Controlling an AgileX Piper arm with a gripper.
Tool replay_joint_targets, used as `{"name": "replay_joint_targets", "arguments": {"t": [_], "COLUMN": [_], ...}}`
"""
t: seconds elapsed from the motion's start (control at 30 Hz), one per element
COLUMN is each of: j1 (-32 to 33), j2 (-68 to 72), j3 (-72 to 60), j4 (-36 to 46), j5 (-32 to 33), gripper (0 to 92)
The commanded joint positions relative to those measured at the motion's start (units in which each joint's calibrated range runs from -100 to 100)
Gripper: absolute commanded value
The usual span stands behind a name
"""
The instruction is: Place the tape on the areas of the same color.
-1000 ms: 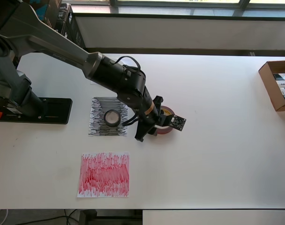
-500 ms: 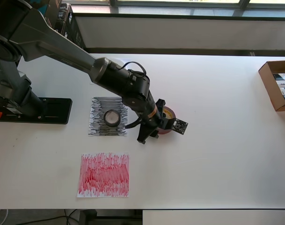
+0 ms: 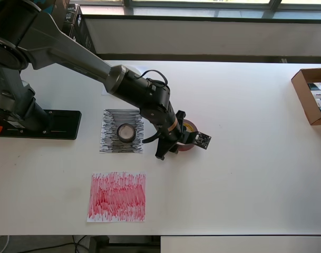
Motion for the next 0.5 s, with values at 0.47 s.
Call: {"name": "replay_joint_targets", "arguments": {"t": [0.47], "j1": [-0.5], "j2": [1.8], "j3": [-0.5], "j4": [0.5], "j5": [-0.2], "gripper": [43.8]}}
